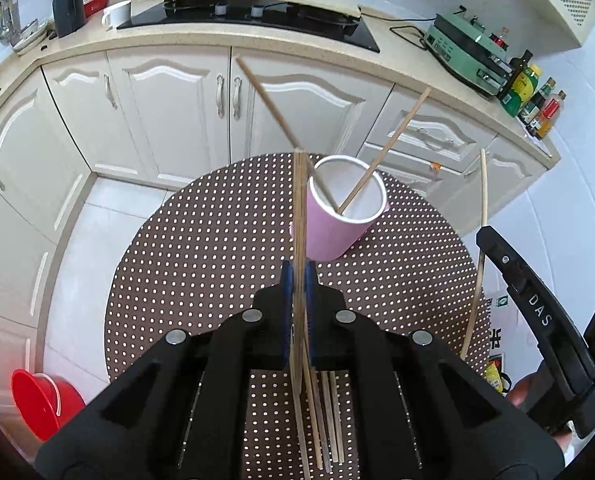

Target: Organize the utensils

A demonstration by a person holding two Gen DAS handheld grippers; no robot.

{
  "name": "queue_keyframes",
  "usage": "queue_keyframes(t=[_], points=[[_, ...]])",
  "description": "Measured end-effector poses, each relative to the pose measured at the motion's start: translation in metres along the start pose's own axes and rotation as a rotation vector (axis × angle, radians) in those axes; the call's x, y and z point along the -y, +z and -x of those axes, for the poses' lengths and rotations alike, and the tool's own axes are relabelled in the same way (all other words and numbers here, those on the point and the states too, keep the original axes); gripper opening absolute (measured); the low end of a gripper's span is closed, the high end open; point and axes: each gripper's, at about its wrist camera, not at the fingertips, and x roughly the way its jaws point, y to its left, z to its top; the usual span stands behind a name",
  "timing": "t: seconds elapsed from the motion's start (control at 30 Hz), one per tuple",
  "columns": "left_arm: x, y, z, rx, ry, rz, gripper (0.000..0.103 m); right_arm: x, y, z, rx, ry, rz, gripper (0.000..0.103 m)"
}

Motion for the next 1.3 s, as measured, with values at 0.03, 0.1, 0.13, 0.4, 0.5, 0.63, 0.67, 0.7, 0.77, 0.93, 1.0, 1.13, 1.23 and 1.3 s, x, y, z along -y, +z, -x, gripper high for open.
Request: queue_keyframes(t=[0.03, 0.1, 0.13, 0.4, 0.5, 0.63, 0.67, 0.7, 0.77, 0.93, 1.0, 1.13, 1.23, 1.3], points=[[0.001, 0.002, 0.003, 0.007, 0.002, -0.001, 0.007, 0.0, 0.003, 0.003, 0.013, 0.018, -0.001, 0.005], [0.003, 0.005, 0.008, 0.023, 0.003, -0.003, 0.007, -0.001, 0.007, 0.006, 0.029, 0.037, -0.004, 0.005], [0.003, 0.007, 0.012, 0.034, 0.001, -0.005, 0.007, -0.002, 0.009, 0.008, 0.034, 0.045, -0.005, 0.005], [0.011, 0.02, 0.037, 0.089, -0.014, -0.023, 0.007, -0.016, 0.03, 0.021, 0.088, 0.107, 0.025, 0.005], [0.014, 0.025, 0.048, 0.107, -0.025, -0.039, 0.007, -0.02, 0.036, 0.025, 0.104, 0.103, 0.03, 0.005], [0.017, 0.035, 0.066, 0.133, -0.009, -0.054, 0.006, -0.024, 0.047, 0.03, 0.138, 0.091, 0.028, 0.005], [0.018, 0.037, 0.07, 0.141, -0.01, -0.06, 0.006, -0.024, 0.049, 0.031, 0.146, 0.09, 0.023, 0.005], [0.02, 0.04, 0.075, 0.152, -0.012, -0.067, 0.006, -0.024, 0.052, 0.032, 0.156, 0.091, 0.016, 0.005], [0.022, 0.046, 0.083, 0.171, -0.009, -0.077, 0.006, -0.025, 0.057, 0.034, 0.172, 0.088, 0.007, 0.005], [0.028, 0.058, 0.099, 0.207, -0.013, -0.091, 0.006, -0.026, 0.07, 0.034, 0.196, 0.084, -0.011, 0.005], [0.03, 0.066, 0.104, 0.224, -0.021, -0.09, 0.006, -0.027, 0.073, 0.033, 0.203, 0.08, -0.011, 0.005], [0.032, 0.078, 0.107, 0.249, -0.031, -0.087, 0.006, -0.029, 0.079, 0.029, 0.21, 0.078, -0.013, 0.005], [0.035, 0.086, 0.105, 0.259, -0.03, -0.088, 0.006, -0.03, 0.083, 0.022, 0.214, 0.077, -0.019, 0.005], [0.036, 0.09, 0.101, 0.258, -0.033, -0.086, 0.007, -0.03, 0.086, 0.019, 0.222, 0.071, -0.023, 0.005]])
